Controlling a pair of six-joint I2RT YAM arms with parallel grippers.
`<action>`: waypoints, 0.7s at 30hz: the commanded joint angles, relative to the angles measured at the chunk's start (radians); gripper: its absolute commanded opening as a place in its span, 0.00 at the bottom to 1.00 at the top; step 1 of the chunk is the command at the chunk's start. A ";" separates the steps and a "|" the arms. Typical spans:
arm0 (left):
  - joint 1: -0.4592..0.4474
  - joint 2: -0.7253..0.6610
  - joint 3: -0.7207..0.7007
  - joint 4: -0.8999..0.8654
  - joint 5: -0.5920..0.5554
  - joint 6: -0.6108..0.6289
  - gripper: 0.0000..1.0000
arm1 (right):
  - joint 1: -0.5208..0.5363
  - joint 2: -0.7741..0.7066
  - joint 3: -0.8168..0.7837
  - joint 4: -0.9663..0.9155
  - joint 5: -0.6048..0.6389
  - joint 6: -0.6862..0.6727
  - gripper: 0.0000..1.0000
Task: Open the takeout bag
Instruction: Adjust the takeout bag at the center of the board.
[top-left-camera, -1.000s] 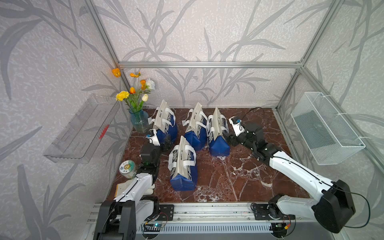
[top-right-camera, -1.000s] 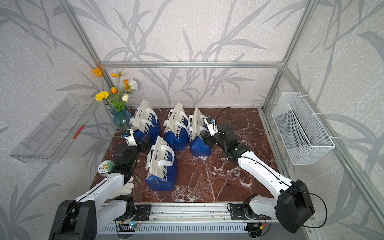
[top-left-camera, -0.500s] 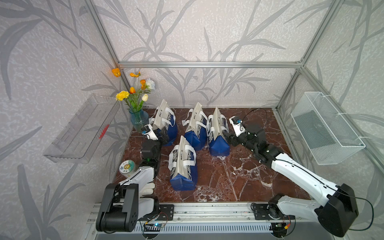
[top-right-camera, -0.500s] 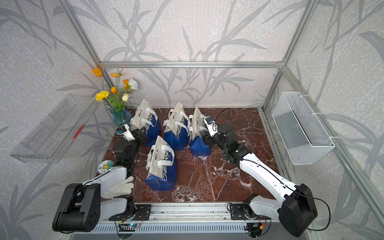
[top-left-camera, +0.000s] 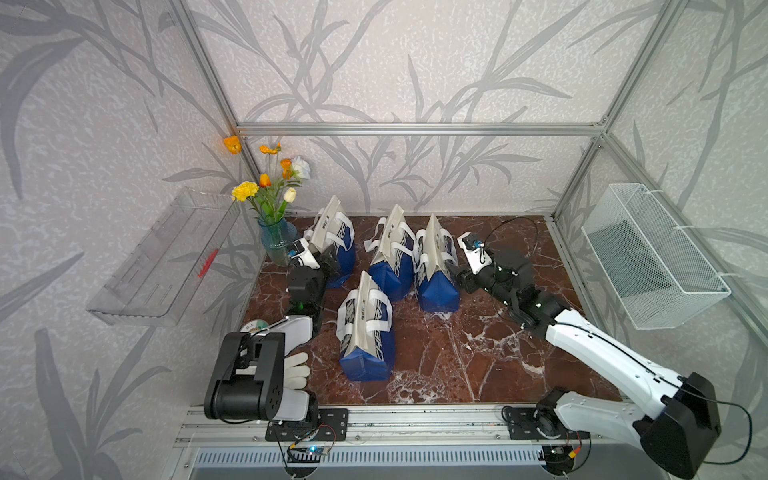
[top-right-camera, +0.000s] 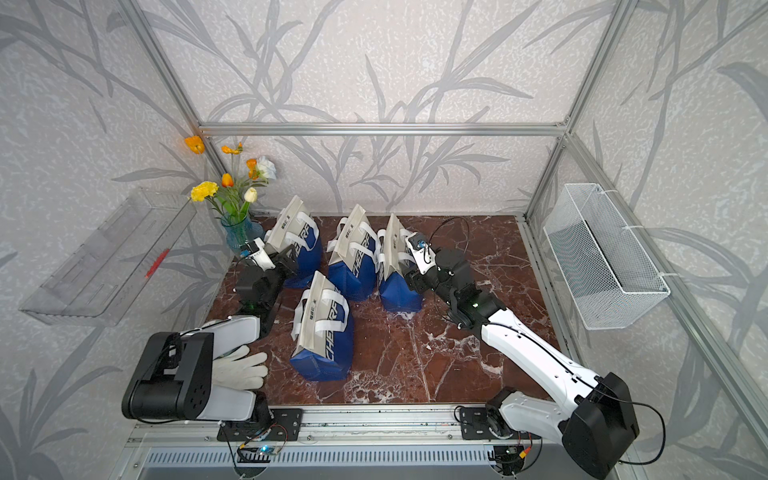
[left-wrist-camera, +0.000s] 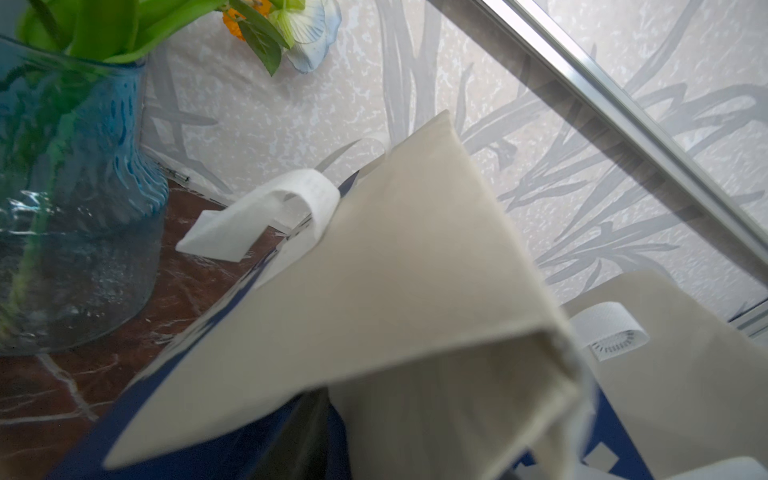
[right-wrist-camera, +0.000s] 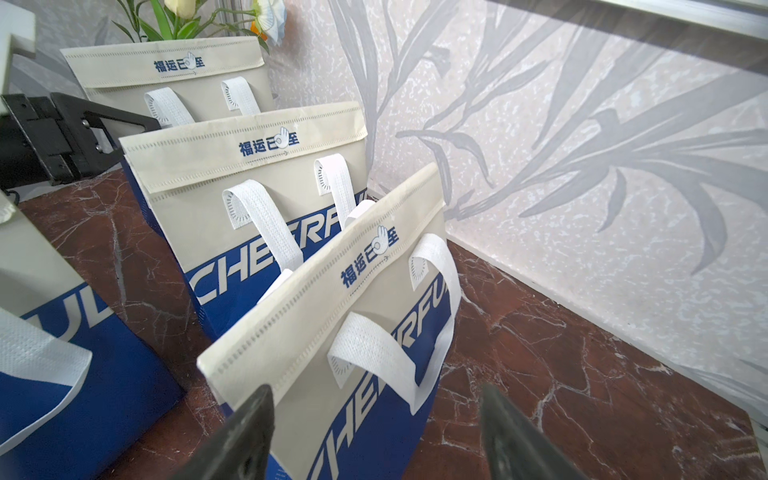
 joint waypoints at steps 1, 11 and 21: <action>0.001 0.027 -0.032 0.111 0.027 -0.015 0.61 | 0.011 -0.024 0.026 0.031 0.009 -0.019 0.76; 0.000 0.138 -0.063 0.303 0.090 -0.047 0.58 | 0.046 0.001 0.062 0.022 0.022 -0.043 0.73; 0.000 0.235 -0.031 0.425 0.134 -0.071 0.29 | 0.090 0.024 0.102 0.018 0.045 -0.066 0.69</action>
